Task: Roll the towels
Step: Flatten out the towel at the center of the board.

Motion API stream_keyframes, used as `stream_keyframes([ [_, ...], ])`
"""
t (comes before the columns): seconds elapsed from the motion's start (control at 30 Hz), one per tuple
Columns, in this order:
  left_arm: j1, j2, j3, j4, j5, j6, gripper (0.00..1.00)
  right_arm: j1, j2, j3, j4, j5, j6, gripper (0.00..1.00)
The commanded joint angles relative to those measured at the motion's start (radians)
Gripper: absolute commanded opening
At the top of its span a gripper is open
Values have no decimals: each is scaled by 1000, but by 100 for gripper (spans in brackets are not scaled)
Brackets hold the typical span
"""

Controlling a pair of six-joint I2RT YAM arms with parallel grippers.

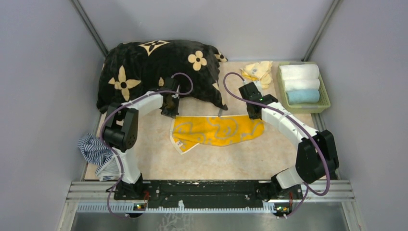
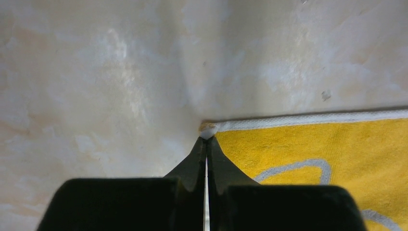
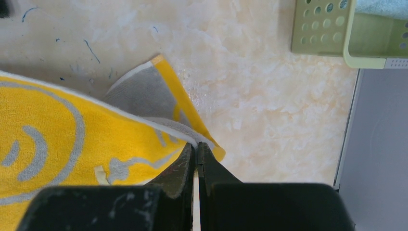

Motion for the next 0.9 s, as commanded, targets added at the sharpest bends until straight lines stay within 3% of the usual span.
stream_keyframes([
  [0.0,-5,-139,-26,-47,-100,13,0,-6,-69,75,17,24,-23,0],
  [0.27,10,-431,59,-62,-268,72,0,-8,-196,161,42,56,-86,0],
  [0.47,10,-675,0,-20,-306,69,0,-7,-295,186,47,15,-171,0],
  [0.67,10,-940,-84,-64,-274,42,0,-8,-474,173,9,-202,-260,0],
  [0.87,10,-1126,-102,-255,-272,-33,0,-8,-627,175,-93,-442,-292,0],
])
